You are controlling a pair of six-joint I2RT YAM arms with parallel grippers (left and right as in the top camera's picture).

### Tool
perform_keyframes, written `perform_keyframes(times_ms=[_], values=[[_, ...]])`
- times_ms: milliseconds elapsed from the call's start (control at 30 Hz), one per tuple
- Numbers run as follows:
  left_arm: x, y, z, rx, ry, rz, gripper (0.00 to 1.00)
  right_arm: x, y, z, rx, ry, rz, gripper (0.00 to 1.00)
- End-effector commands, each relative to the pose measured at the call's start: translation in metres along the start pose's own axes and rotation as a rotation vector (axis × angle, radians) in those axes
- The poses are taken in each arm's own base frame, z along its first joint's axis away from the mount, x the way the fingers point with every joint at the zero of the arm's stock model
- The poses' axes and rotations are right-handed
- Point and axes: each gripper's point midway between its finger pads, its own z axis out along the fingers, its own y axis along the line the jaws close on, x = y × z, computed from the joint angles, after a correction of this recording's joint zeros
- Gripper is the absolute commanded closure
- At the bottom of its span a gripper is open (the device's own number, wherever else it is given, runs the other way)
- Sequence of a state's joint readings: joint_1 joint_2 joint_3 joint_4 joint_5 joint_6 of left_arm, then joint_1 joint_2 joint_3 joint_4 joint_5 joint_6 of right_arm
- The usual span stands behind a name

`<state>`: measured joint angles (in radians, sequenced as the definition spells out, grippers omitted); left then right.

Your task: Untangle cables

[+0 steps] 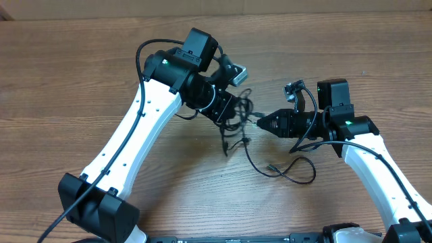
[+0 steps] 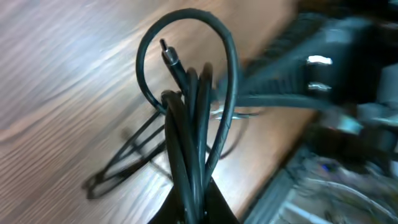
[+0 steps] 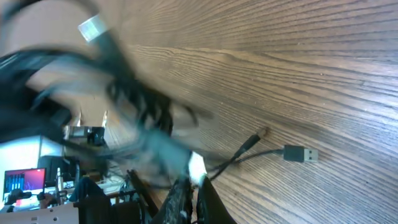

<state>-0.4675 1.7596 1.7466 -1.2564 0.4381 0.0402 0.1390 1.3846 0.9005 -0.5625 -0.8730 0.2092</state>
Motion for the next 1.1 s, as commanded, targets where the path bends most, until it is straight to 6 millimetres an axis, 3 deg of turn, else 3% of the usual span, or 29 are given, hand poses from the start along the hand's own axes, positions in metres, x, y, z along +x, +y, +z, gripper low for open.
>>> perform_keyframes(times_ms=[0, 100, 300, 400, 467, 500, 533, 600, 633, 700, 767, 833, 867, 900, 933, 1067], values=[[-0.002, 0.063, -0.03, -0.413, -0.081, -0.258, 0.96, -0.006, 0.0, -0.004, 0.038, -0.024, -0.024, 0.96], [0.005, 0.083, -0.04, -0.548, -0.092, -0.346, 0.96, -0.003, -0.017, -0.005, 0.133, -0.023, 0.007, 0.96], [0.007, 0.089, -0.044, -0.575, -0.111, -0.413, 0.96, 0.011, -0.063, -0.018, 0.4, -0.014, 0.117, 0.96], [0.005, 0.083, -0.04, -0.534, -0.117, -0.435, 0.96, 0.016, -0.074, -0.023, 0.468, -0.012, 0.154, 0.96], [-0.004, 0.053, -0.026, -0.344, -0.086, -0.281, 0.96, 0.016, -0.074, -0.023, 0.47, -0.011, 0.155, 0.95], [-0.007, 0.021, -0.018, -0.157, -0.058, -0.101, 0.96, 0.016, -0.074, -0.023, 0.47, -0.011, 0.155, 0.94], [-0.003, -0.025, -0.017, 0.111, -0.045, 0.147, 0.96, 0.016, -0.074, -0.023, 0.47, -0.012, 0.154, 0.94], [0.011, -0.086, -0.036, 0.484, -0.101, 0.437, 0.96, 0.015, -0.074, -0.023, 0.469, -0.013, 0.153, 0.94], [0.015, -0.096, -0.042, 0.547, -0.123, 0.5, 0.96, 0.015, -0.074, -0.023, 0.469, -0.013, 0.153, 0.94], [0.01, -0.082, -0.037, 0.474, -0.124, 0.512, 0.96, 0.016, -0.074, -0.023, 0.47, -0.01, 0.155, 0.94], [-0.004, -0.032, -0.022, 0.194, -0.073, 0.273, 0.96, 0.017, -0.074, -0.023, 0.471, -0.008, 0.157, 0.94], [-0.011, 0.038, -0.021, -0.202, -0.071, -0.096, 0.96, 0.017, -0.074, -0.023, 0.468, -0.007, 0.157, 0.94], [-0.008, 0.057, -0.026, -0.312, -0.08, -0.195, 0.96, 0.017, -0.073, -0.022, 0.46, -0.006, 0.157, 0.94], [-0.005, 0.063, -0.028, -0.35, -0.079, -0.229, 0.96, 0.017, -0.07, -0.021, 0.445, -0.004, 0.155, 0.94], [-0.005, 0.056, -0.025, -0.311, -0.067, -0.198, 0.96, 0.016, -0.065, -0.019, 0.415, 0.0, 0.148, 0.94], [-0.007, -0.025, -0.018, 0.151, -0.058, 0.093, 0.96, 0.011, -0.034, -0.008, 0.225, 0.018, 0.039, 0.95]])
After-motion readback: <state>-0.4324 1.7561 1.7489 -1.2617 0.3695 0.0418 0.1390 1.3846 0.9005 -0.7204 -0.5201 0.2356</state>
